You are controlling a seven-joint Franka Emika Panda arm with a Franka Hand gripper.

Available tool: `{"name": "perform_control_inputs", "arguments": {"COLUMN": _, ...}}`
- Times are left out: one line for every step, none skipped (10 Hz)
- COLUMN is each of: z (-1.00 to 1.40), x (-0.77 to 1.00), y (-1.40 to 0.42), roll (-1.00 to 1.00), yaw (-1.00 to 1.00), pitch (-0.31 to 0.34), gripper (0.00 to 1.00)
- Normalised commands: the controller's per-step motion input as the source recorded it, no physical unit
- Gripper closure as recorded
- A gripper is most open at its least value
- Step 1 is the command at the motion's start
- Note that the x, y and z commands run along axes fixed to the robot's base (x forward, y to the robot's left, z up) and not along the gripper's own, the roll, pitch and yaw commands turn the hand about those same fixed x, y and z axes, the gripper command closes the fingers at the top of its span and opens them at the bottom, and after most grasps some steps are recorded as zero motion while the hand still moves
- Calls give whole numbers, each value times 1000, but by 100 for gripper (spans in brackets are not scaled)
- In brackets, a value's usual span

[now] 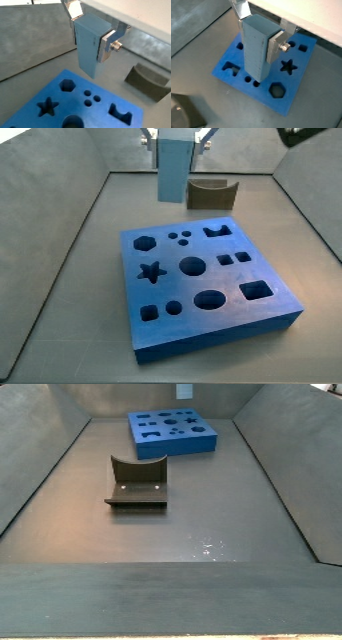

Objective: Pick up the rectangle object. Move up. Place the rectangle object on the fixture. Regrasp the rectangle object. Move to above the board. Insert the rectangle object.
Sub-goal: Move to above the board, then insert the rectangle object.

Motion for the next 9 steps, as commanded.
{"name": "perform_control_inputs", "arguments": {"z": 13, "x": -48, "y": 40, "roll": -1000, "yaw": -56, "pitch": 13, "gripper": 100}}
{"name": "perform_control_inputs", "arguments": {"z": 15, "x": -48, "y": 38, "roll": -1000, "yaw": -50, "pitch": 4, "gripper": 100}}
{"name": "perform_control_inputs", "arguments": {"z": 11, "x": -51, "y": 39, "roll": -1000, "yaw": -36, "pitch": -11, "gripper": 100}}
{"name": "perform_control_inputs", "arguments": {"z": 11, "x": -50, "y": 42, "roll": -918, "yaw": -19, "pitch": -27, "gripper": 100}}
{"name": "perform_control_inputs", "arguments": {"z": 12, "x": -51, "y": 37, "roll": -708, "yaw": -11, "pitch": -39, "gripper": 100}}
{"name": "perform_control_inputs", "arguments": {"z": 11, "x": -50, "y": 34, "roll": -517, "yaw": -10, "pitch": -45, "gripper": 100}}
{"name": "perform_control_inputs", "arguments": {"z": 0, "x": 0, "y": 0, "roll": 0, "yaw": 0, "pitch": -120, "gripper": 100}}
{"name": "perform_control_inputs", "arguments": {"z": -183, "x": 263, "y": -203, "roll": 437, "yaw": 0, "pitch": 0, "gripper": 100}}
{"name": "perform_control_inputs", "arguments": {"z": -240, "x": 637, "y": -466, "roll": 614, "yaw": 69, "pitch": 200, "gripper": 100}}
